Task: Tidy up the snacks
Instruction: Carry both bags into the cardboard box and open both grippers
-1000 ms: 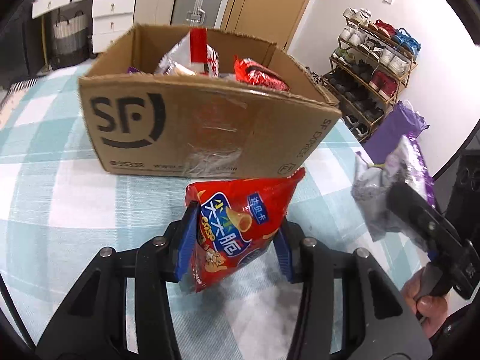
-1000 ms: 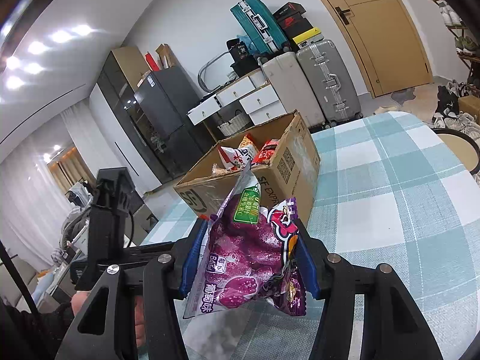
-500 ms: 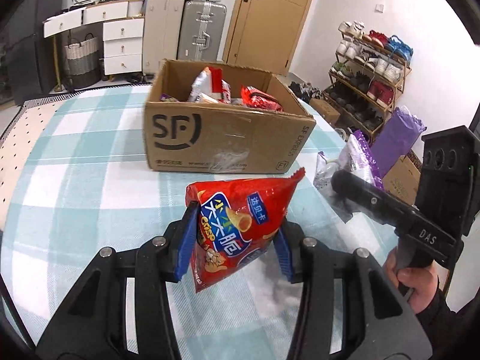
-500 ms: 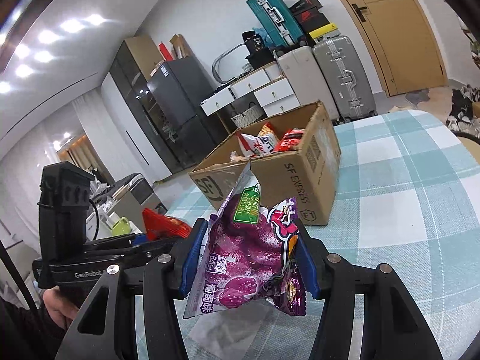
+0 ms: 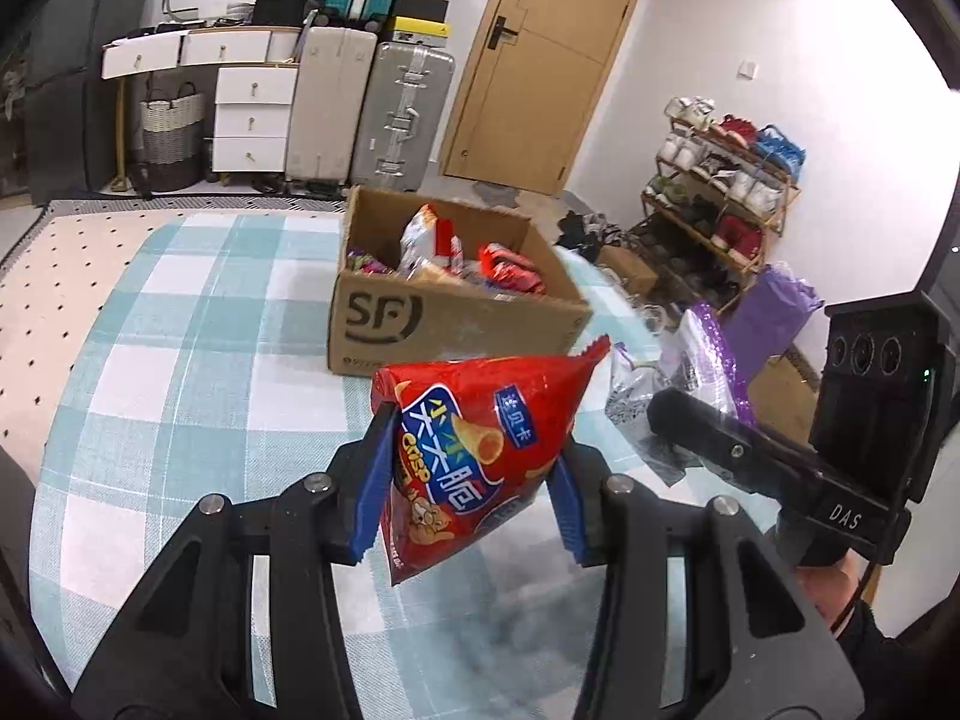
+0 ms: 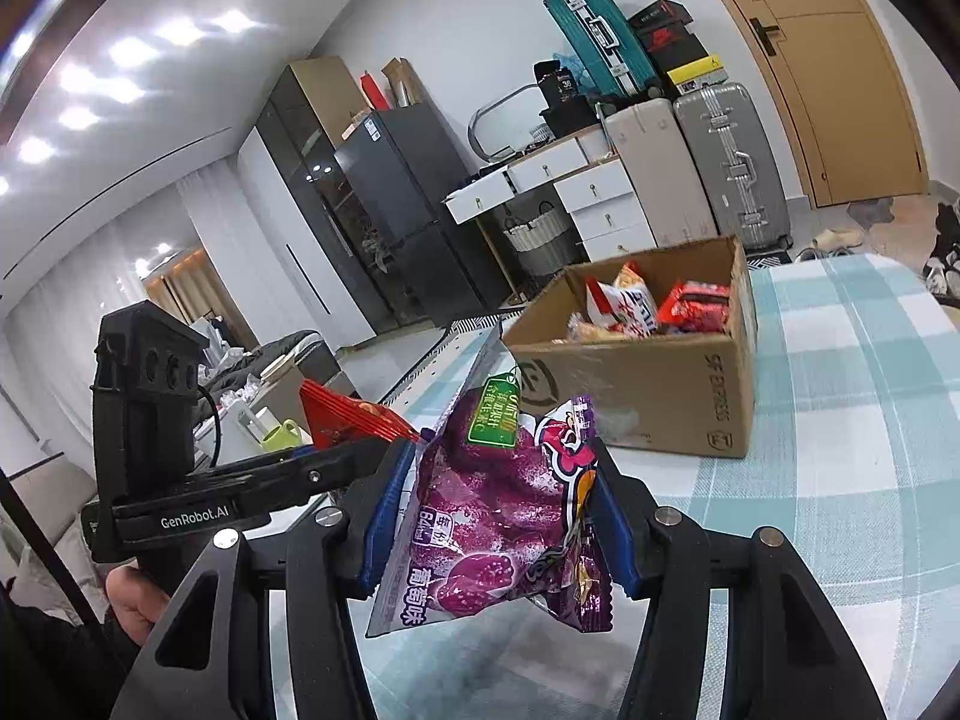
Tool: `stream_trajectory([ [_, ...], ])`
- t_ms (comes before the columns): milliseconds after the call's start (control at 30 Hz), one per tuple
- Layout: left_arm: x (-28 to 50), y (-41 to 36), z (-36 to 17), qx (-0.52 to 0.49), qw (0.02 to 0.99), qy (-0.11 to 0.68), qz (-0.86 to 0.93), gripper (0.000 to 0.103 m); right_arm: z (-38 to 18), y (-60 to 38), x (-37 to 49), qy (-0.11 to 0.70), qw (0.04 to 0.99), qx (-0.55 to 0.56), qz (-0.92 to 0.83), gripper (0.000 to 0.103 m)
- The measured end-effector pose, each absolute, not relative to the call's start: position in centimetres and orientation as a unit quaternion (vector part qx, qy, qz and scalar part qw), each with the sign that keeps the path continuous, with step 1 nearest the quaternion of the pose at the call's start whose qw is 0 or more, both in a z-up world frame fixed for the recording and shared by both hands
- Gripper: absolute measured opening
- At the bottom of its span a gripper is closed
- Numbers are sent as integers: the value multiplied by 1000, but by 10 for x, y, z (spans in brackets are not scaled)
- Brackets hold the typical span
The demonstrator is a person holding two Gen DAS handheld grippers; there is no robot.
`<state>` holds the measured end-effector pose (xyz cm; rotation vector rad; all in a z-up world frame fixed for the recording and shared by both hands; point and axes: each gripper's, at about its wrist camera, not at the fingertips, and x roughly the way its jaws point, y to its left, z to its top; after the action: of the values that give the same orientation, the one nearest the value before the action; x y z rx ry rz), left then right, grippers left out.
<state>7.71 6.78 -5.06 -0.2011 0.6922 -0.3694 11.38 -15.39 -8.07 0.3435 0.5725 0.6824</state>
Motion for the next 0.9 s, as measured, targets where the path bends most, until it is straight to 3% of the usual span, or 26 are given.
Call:
stream_trajectory([
  [433, 63, 100, 50, -102, 924, 308, -202, 43, 7, -149, 107, 252, 894, 148, 339, 56],
  [900, 140, 107, 129, -88, 923, 318, -198, 44, 77, -152, 181, 265, 879, 156, 363, 56],
])
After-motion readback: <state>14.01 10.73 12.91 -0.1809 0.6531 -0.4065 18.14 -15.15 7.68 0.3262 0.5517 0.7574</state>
